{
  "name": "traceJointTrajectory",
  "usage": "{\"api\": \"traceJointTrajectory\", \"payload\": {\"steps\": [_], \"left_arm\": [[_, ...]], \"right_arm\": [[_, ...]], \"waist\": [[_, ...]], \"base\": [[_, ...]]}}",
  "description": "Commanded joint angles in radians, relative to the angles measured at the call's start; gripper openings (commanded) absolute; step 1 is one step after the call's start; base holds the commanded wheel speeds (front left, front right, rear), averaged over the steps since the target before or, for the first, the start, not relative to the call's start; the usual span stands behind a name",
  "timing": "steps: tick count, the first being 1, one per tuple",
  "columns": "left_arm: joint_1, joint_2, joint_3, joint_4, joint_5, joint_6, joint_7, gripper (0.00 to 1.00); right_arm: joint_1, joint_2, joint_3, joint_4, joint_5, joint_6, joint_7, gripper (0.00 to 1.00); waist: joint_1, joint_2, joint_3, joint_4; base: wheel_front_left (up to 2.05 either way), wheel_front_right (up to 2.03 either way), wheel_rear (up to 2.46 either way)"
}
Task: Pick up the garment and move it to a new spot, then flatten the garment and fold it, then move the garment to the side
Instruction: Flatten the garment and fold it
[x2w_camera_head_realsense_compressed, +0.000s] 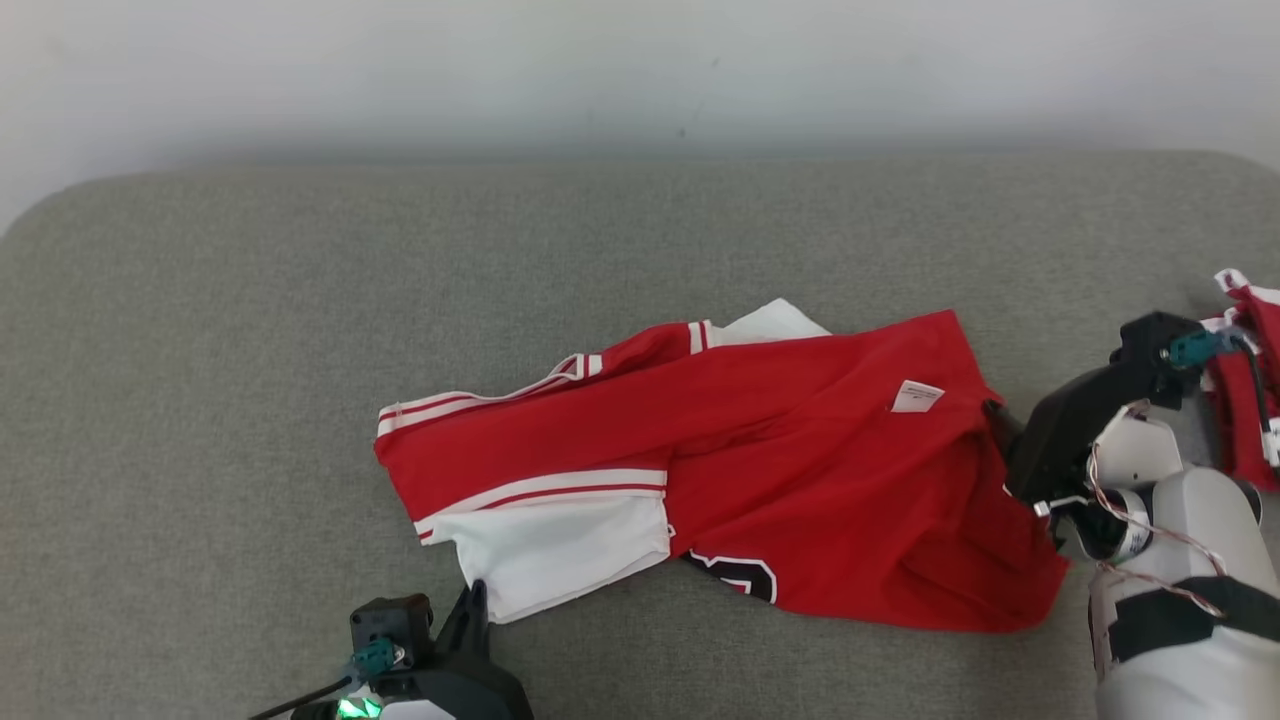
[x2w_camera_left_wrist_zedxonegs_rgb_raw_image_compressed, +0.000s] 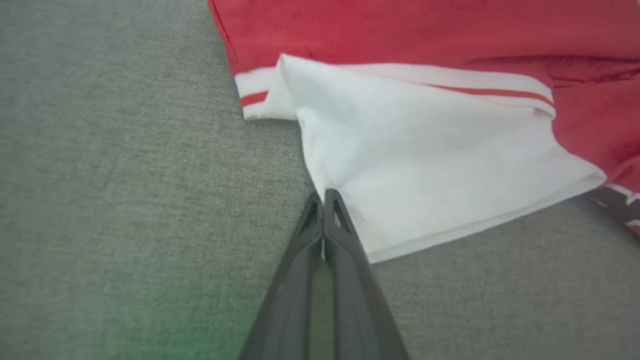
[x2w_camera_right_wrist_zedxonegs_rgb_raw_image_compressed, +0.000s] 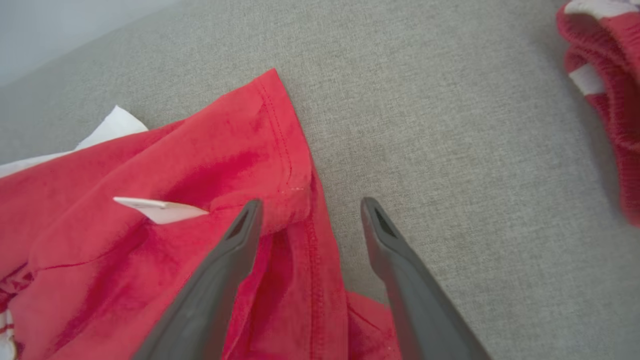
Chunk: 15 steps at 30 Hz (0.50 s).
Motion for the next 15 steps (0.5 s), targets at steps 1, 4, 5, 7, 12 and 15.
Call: {"api": "traceJointTrajectory", "payload": {"steps": [1,4,5,7,12,15], "left_arm": [[-0.009,0.012,0.002,0.003,0.01,0.006,0.0,0.0],[-0.014,0.019,0.002,-0.006,0.009,0.006,-0.001,0.0],[-0.015,0.022,0.003,-0.008,0.008,0.007,-0.002,0.0],[-0.015,0.025,0.004,-0.012,0.006,0.009,-0.002,0.0],[-0.016,0.029,0.002,-0.02,0.002,0.016,0.0,0.0],[-0.018,0.032,0.002,-0.026,-0.001,0.018,-0.001,0.0]], "right_arm": [[-0.033,0.0,-0.007,0.019,-0.023,-0.003,0.003,1.0],[-0.07,0.005,-0.005,0.059,-0.055,-0.003,0.009,1.0],[-0.081,0.009,-0.002,0.069,-0.059,-0.003,0.01,1.0],[-0.093,0.012,0.0,0.084,-0.072,-0.003,0.008,1.0],[-0.104,0.018,0.007,0.102,-0.089,-0.003,-0.012,1.0],[-0.103,0.019,0.01,0.096,-0.097,-0.003,-0.038,0.76]], "waist": [[-0.0002,-0.0001,0.037,0.027],[-0.0002,-0.0001,0.054,0.035],[-0.0002,-0.0001,0.058,0.037],[-0.0002,-0.0001,0.064,0.038],[-0.0002,-0.0001,0.071,0.035],[-0.0002,-0.0001,0.071,0.029]], "base": [[0.0,0.0,0.0],[0.0,0.0,0.0],[0.0,0.0,0.0],[0.0,0.0,0.0],[0.0,0.0,0.0],[0.0,0.0,0.0]]}}
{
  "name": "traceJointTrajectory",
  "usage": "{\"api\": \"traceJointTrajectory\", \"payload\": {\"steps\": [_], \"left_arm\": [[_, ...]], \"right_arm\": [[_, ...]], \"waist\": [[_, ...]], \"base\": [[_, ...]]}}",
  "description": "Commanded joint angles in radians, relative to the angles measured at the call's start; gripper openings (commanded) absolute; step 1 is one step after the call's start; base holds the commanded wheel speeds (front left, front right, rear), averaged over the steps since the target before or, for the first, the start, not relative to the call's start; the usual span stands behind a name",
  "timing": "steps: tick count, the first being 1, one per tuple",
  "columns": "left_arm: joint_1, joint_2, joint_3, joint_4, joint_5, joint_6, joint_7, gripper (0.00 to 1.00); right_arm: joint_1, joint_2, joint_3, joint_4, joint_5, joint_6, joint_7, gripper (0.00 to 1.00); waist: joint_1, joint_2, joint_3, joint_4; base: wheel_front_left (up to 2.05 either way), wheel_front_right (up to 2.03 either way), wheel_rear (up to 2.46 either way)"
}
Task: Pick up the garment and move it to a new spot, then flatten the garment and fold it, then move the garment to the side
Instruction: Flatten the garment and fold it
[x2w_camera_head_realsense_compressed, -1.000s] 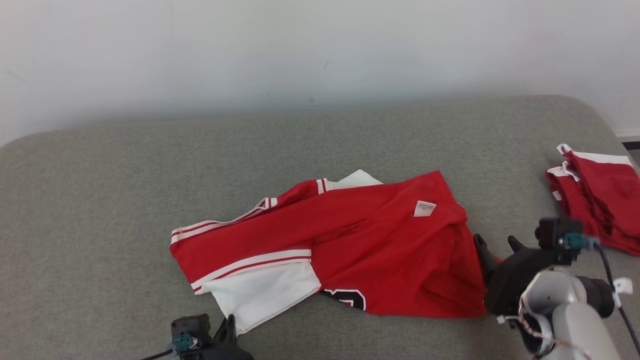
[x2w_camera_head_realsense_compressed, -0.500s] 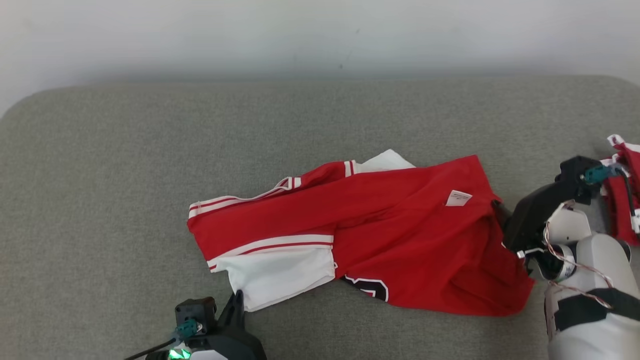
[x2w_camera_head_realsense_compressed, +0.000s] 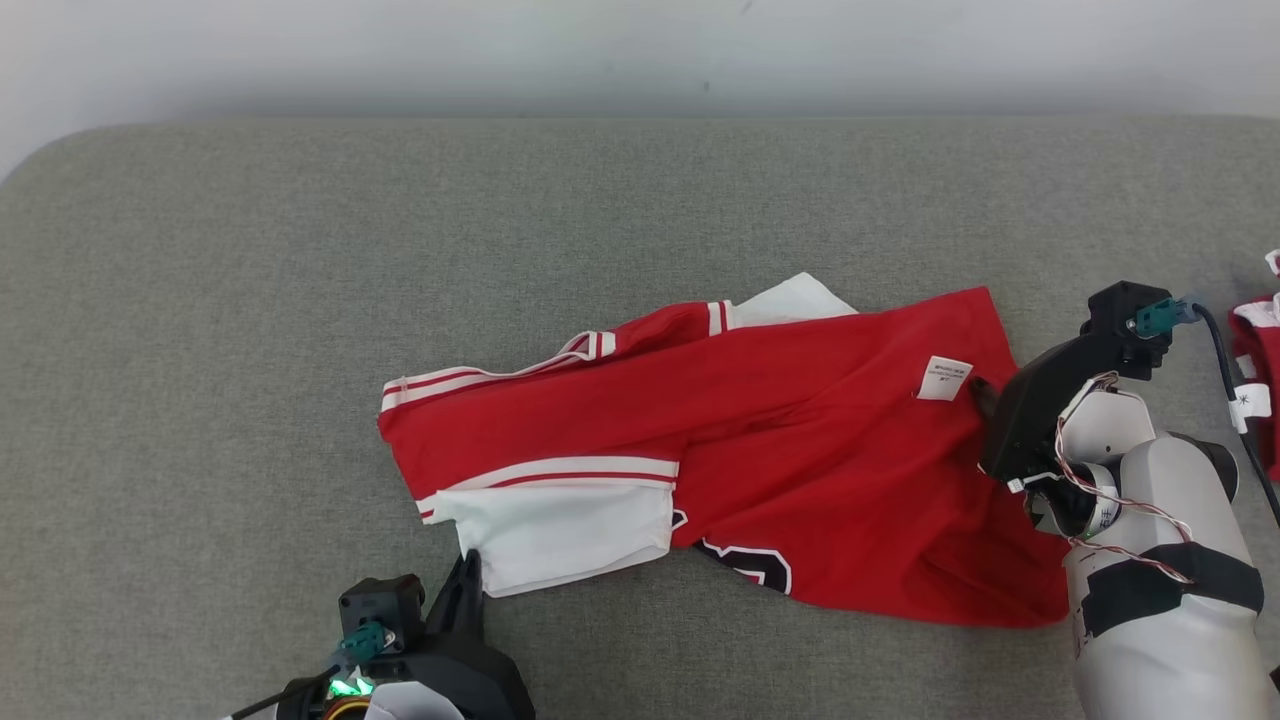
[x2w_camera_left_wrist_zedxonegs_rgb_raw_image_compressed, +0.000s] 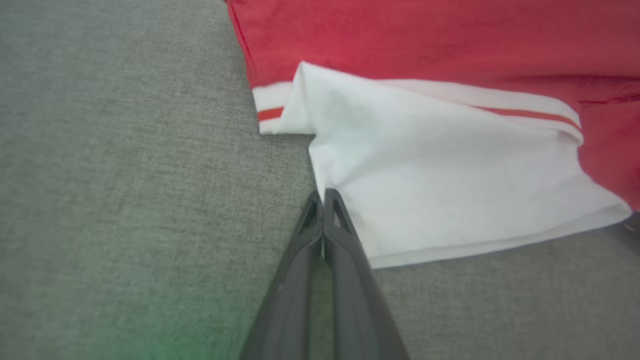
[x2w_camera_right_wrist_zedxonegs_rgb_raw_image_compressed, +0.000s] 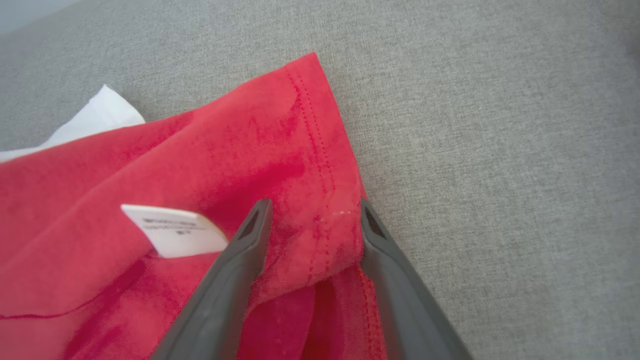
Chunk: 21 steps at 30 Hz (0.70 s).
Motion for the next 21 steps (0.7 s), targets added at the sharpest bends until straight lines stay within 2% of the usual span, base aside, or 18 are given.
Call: {"api": "traceJointTrajectory", "payload": {"steps": [1,2,3,4,5,6,7,9,12,14,18,19,21], "left_arm": [[0.005,0.02,0.006,0.016,-0.004,0.014,0.007,0.0],[0.006,0.02,0.005,0.015,-0.003,0.013,0.008,0.0],[0.006,0.021,0.004,0.013,-0.004,0.015,0.008,0.0],[0.007,0.02,0.002,0.009,-0.004,0.016,0.008,0.0],[0.007,0.02,0.001,0.008,-0.005,0.016,0.009,0.0],[0.007,0.02,0.0,0.007,-0.006,0.015,0.01,0.0],[0.007,0.02,0.0,0.007,-0.006,0.015,0.01,0.0],[0.003,0.023,0.006,-0.004,-0.008,0.018,-0.007,0.0],[-0.009,0.028,0.032,-0.037,-0.017,0.019,-0.068,0.0],[-0.019,0.016,0.077,-0.074,-0.06,0.006,-0.113,0.0],[-0.042,-0.009,0.181,-0.184,-0.18,-0.069,-0.154,0.0],[-0.042,-0.009,0.181,-0.184,-0.18,-0.069,-0.154,0.0],[-0.064,-0.01,0.212,-0.243,-0.22,-0.117,-0.16,0.0]], "right_arm": [[-0.004,0.005,0.005,0.001,-0.006,-0.003,-0.008,0.69],[-0.004,0.005,0.007,0.004,-0.005,-0.003,-0.01,0.65],[-0.004,0.004,0.008,0.006,-0.005,-0.003,-0.012,0.66],[-0.006,0.001,0.005,0.011,-0.007,-0.003,-0.016,0.49],[-0.006,0.001,0.003,0.014,-0.007,-0.003,-0.018,0.38],[-0.008,0.002,0.002,0.016,-0.005,-0.003,-0.022,0.33],[-0.008,0.002,0.002,0.016,-0.005,-0.003,-0.022,0.33],[-0.021,-0.003,0.008,0.009,-0.016,-0.003,-0.062,0.0],[-0.034,-0.005,0.013,0.002,-0.012,-0.003,-0.11,0.0],[-0.043,-0.008,0.024,-0.008,0.002,-0.003,-0.147,0.0],[-0.054,-0.002,0.067,-0.052,0.068,-0.003,-0.209,0.0],[-0.054,-0.002,0.067,-0.052,0.068,-0.003,-0.209,0.0],[-0.053,-0.014,0.08,-0.083,0.098,-0.003,-0.237,0.0]], "waist": [[-0.0001,-0.0001,-0.001,-0.006],[-0.0001,-0.0001,-0.001,-0.008],[-0.0001,-0.0001,-0.001,-0.009],[-0.0001,-0.0001,-0.001,-0.012],[-0.0001,-0.0001,-0.001,-0.013],[-0.0001,-0.0001,0.0,-0.013],[-0.0001,-0.0001,0.0,-0.013],[-0.0001,-0.0001,0.002,-0.016],[-0.0001,-0.0001,-0.004,-0.018],[-0.0001,-0.0001,-0.011,-0.018],[-0.0001,-0.0001,-0.036,-0.024],[-0.0001,-0.0001,-0.036,-0.024],[-0.0001,-0.0001,-0.051,-0.03]], "base": [[0.0,0.0,0.0],[0.0,0.0,0.0],[0.0,0.0,0.0],[0.0,0.0,0.0],[0.0,0.0,0.0],[0.0,0.0,0.0],[0.0,0.0,0.0],[0.0,0.0,0.0],[0.0,0.0,0.0],[0.0,0.0,0.0],[0.0,0.0,0.0],[0.0,0.0,0.0],[0.0,0.0,0.0]]}}
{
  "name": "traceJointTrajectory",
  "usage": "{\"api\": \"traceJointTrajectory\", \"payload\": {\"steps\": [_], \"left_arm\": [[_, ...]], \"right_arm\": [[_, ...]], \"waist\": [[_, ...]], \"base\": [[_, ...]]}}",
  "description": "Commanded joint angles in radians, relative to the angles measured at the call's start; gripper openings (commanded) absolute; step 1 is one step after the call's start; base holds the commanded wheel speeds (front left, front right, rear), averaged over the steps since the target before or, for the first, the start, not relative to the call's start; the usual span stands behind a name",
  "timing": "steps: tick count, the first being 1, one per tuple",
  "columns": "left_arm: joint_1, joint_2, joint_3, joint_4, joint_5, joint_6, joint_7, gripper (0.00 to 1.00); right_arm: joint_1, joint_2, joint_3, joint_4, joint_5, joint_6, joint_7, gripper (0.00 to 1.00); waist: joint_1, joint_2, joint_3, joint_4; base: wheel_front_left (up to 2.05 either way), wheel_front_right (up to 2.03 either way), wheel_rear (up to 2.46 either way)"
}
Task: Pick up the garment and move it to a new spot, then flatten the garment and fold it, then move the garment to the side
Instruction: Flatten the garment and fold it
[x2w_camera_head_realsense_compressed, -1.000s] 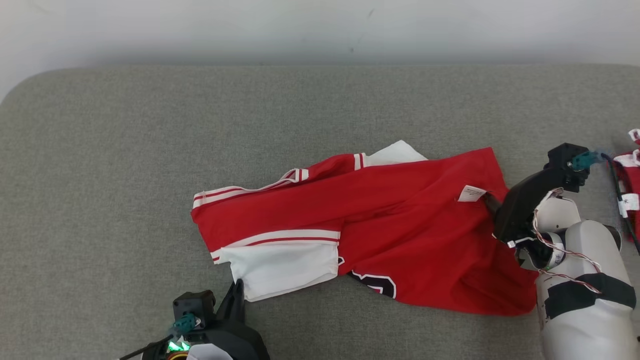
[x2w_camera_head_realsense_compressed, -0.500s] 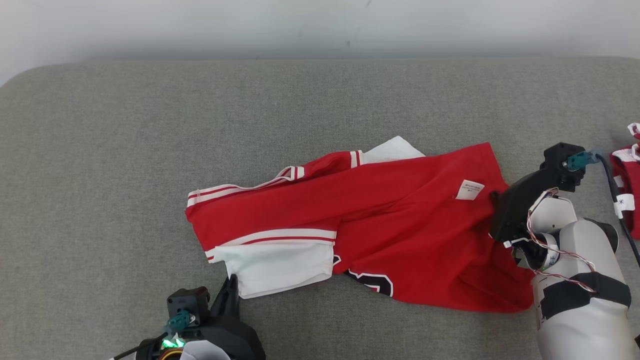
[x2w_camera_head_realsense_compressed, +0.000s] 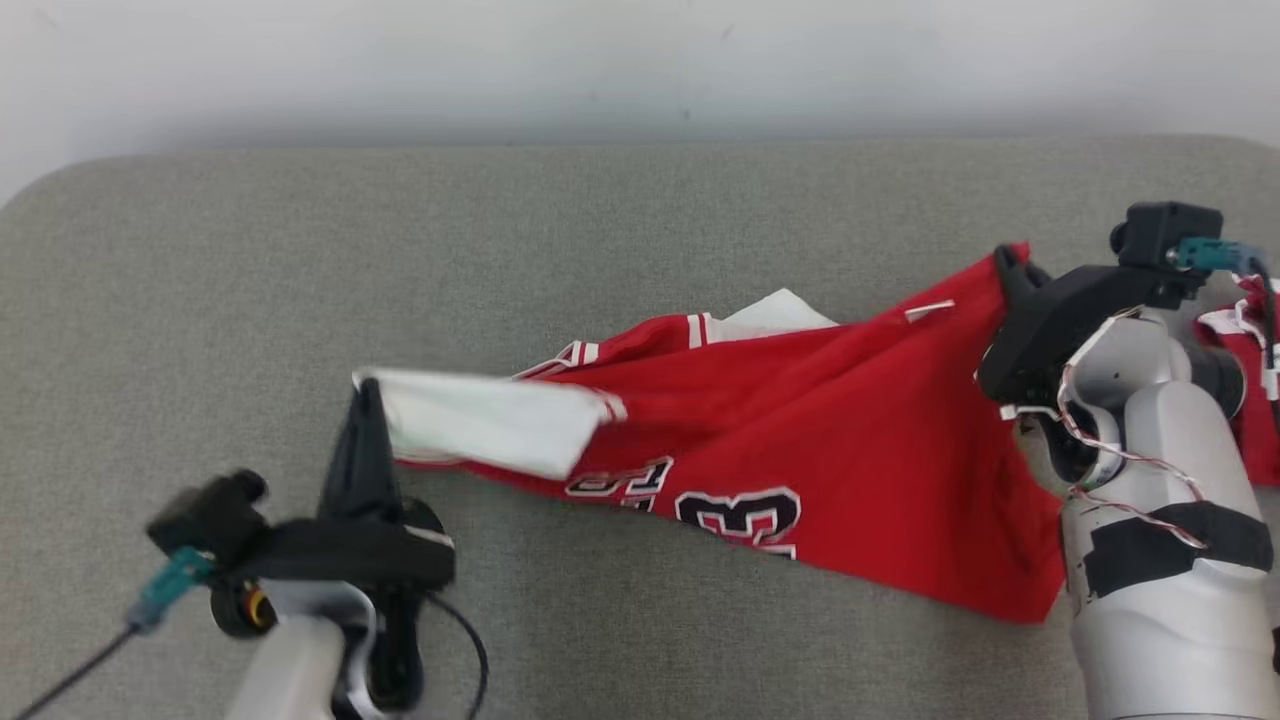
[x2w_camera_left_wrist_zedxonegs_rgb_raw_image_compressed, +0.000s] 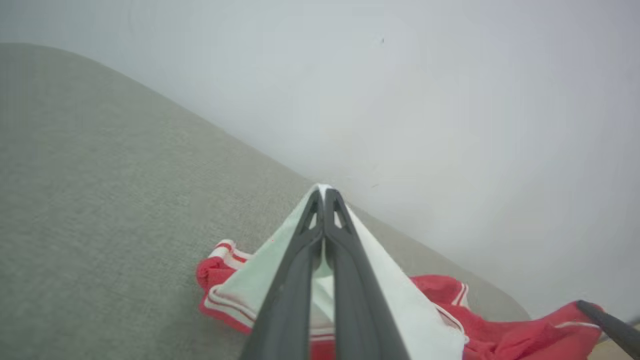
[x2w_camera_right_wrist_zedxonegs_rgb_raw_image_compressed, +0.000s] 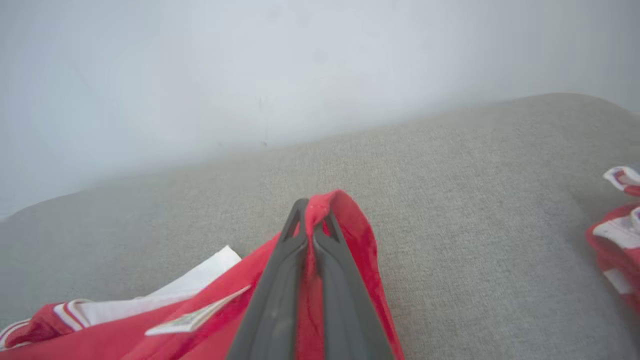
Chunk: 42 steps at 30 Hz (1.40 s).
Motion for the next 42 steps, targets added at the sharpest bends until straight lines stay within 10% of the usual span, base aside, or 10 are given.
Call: {"api": "traceJointTrajectory", "payload": {"steps": [1,19,42], "left_arm": [[-0.024,0.0,0.019,-0.027,-0.027,-0.013,-0.006,0.0],[-0.419,0.109,0.088,-0.377,-0.17,-0.047,0.228,0.0],[-0.619,0.1,0.057,-0.248,-0.176,-0.002,0.296,0.0]], "right_arm": [[-0.003,-0.009,0.003,-0.02,0.017,-0.003,-0.014,0.0],[0.015,-0.04,0.119,-0.426,0.228,-0.003,-0.107,0.0],[-0.013,-0.043,0.062,-0.531,0.228,-0.003,-0.053,0.0]], "waist": [[-0.0001,-0.0001,-0.018,-0.01],[-0.0001,-0.0001,-0.119,-0.083],[-0.0001,-0.0001,-0.062,-0.14]], "base": [[0.0,0.0,0.0],[0.0,0.0,0.0],[0.0,0.0,0.0]]}}
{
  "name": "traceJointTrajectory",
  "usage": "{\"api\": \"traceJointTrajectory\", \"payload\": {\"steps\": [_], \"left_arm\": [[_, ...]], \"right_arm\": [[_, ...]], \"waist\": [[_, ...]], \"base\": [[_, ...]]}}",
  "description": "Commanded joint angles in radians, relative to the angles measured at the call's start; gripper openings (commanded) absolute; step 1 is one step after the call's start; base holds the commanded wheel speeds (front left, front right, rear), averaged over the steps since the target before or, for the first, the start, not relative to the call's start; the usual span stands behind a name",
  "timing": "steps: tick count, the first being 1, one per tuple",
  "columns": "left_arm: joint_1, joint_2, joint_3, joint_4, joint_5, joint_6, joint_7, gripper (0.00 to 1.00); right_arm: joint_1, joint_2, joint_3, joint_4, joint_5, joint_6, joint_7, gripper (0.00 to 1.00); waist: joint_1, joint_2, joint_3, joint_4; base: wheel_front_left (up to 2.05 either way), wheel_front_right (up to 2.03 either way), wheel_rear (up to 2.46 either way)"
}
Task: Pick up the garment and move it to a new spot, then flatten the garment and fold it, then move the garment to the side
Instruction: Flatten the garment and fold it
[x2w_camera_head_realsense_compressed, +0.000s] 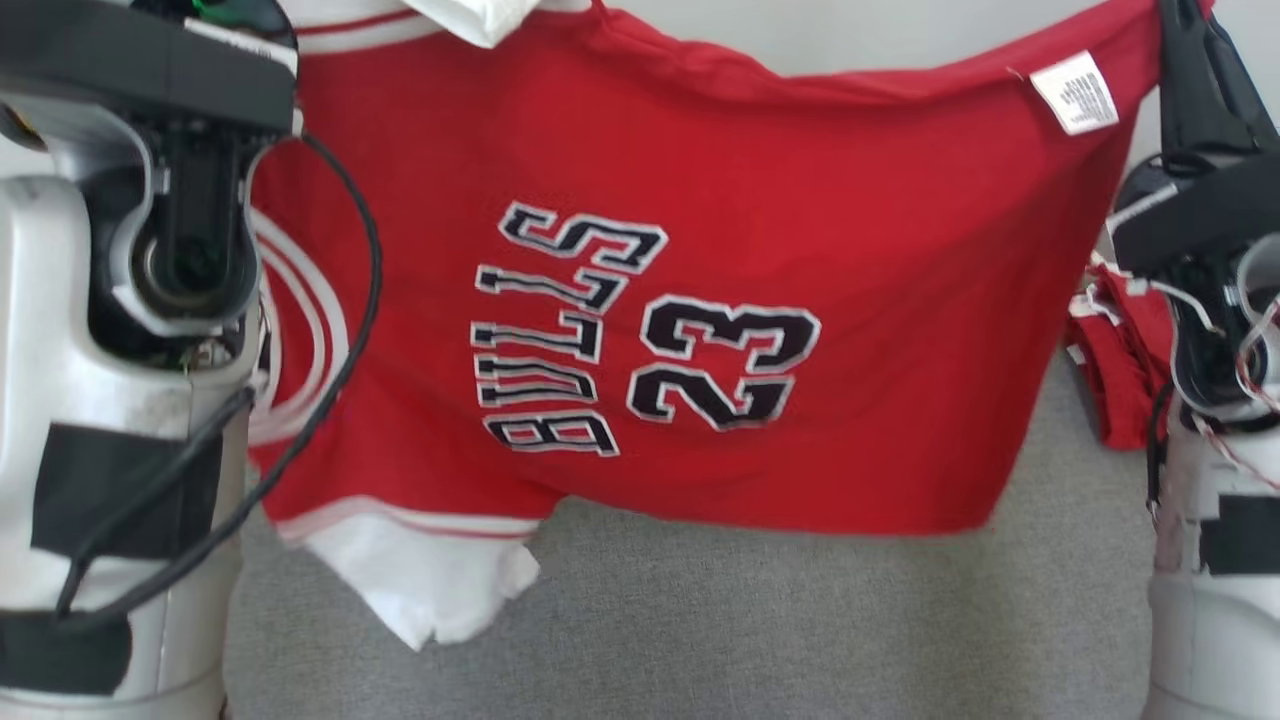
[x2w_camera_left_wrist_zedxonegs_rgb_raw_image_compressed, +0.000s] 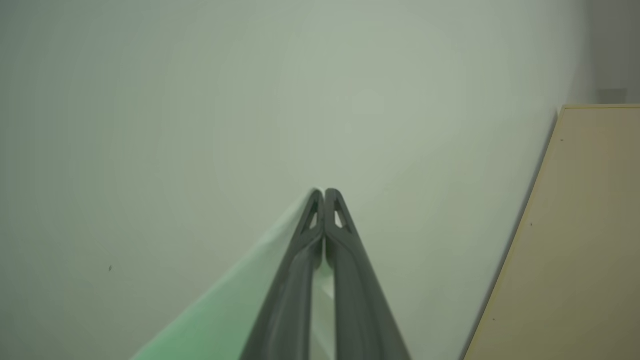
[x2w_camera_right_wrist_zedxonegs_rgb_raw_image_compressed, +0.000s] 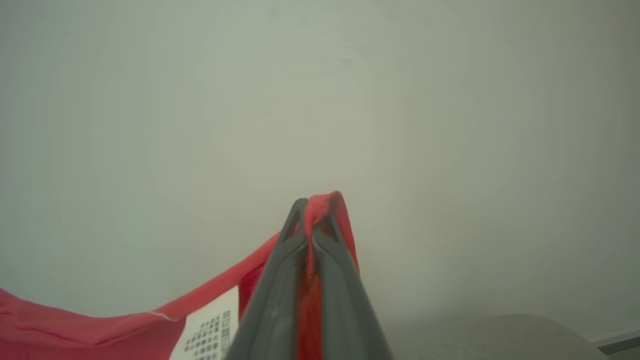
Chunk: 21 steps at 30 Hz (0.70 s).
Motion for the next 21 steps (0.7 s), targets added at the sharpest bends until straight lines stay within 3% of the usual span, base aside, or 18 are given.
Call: {"api": "traceJointTrajectory", "payload": {"steps": [1,6,9,14,18,21], "left_arm": [[-0.018,0.003,0.003,0.004,0.006,-0.006,-0.008,0.0],[-0.107,-0.005,0.029,0.104,0.062,-0.035,-0.15,0.0],[-0.175,0.0,0.038,0.133,0.122,-0.088,-0.268,0.0],[-0.19,-0.046,0.088,0.101,0.165,-0.146,-0.305,0.0],[-0.076,-0.073,0.075,0.111,0.151,-0.156,-0.306,0.0],[0.017,-0.059,0.042,0.11,0.136,-0.156,-0.306,0.0]], "right_arm": [[-0.015,0.004,0.003,0.004,-0.004,-0.002,-0.007,0.0],[-0.134,0.025,0.013,0.146,-0.076,-0.002,-0.13,0.0],[-0.219,0.034,0.023,0.223,-0.14,-0.002,-0.271,0.0],[-0.279,0.027,0.045,0.348,-0.224,-0.002,-0.452,0.0],[-0.244,-0.002,0.087,0.455,-0.25,-0.002,-0.465,0.0],[-0.212,-0.032,0.118,0.506,-0.244,-0.002,-0.446,0.0]], "waist": [[0.0,-0.0001,0.026,-0.012],[0.0,-0.0001,0.073,-0.032],[0.0,-0.0001,0.096,-0.037],[0.0,-0.0001,0.143,-0.03],[0.0,-0.0001,0.179,-0.015],[0.0,-0.0001,0.192,-0.002]], "base": [[0.0,0.0,0.0],[0.0,0.0,0.0],[0.0,0.0,0.0],[0.0,0.0,0.0],[0.0,0.0,0.0],[0.0,0.0,0.0]]}}
